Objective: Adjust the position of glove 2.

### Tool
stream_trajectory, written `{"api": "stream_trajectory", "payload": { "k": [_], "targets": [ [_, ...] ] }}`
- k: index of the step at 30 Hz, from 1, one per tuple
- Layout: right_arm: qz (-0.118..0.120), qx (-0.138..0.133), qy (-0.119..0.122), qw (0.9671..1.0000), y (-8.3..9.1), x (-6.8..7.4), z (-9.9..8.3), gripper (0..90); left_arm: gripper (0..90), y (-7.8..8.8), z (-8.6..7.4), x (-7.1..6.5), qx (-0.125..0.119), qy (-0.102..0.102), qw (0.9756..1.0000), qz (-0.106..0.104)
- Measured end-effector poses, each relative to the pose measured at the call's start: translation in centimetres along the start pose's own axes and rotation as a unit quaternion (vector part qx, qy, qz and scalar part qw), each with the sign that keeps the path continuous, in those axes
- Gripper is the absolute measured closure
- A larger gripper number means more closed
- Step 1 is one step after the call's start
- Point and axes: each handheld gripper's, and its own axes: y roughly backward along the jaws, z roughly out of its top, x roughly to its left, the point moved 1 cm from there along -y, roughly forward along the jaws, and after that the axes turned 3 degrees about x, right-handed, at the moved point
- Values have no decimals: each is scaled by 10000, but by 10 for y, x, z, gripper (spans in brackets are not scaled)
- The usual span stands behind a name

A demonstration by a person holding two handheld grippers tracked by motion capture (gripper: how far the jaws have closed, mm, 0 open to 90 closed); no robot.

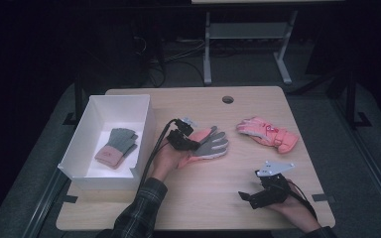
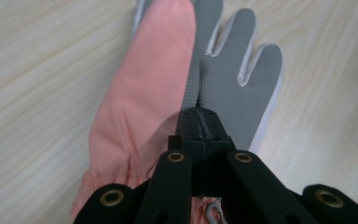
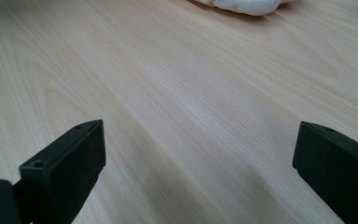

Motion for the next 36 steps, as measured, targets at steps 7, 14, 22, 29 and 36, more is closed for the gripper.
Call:
{"api": "stream_trajectory", "payload": {
  "k": [7, 14, 22, 29, 36],
  "targets": [
    [-5, 1, -11, 10000, 0, 0, 0, 23, 899, -1, -5, -14, 9, -104, 9997, -212],
    [-6, 20, -17, 10000, 0, 1, 1, 23, 899, 0, -8, -31, 116, -298, 9989, -331],
    [-18, -33, -34, 10000, 1, 0, 0, 23, 899, 0, -12, -54, 291, -563, 9962, -595],
    [-31, -12, -78, 10000, 0, -1, 0, 23, 899, -5, -11, -84, 386, -895, 9915, -862],
    [-45, -41, -48, 10000, 2, -1, 0, 23, 897, -4, -10, -101, 250, -1050, 9889, -1021]
  ]
}}
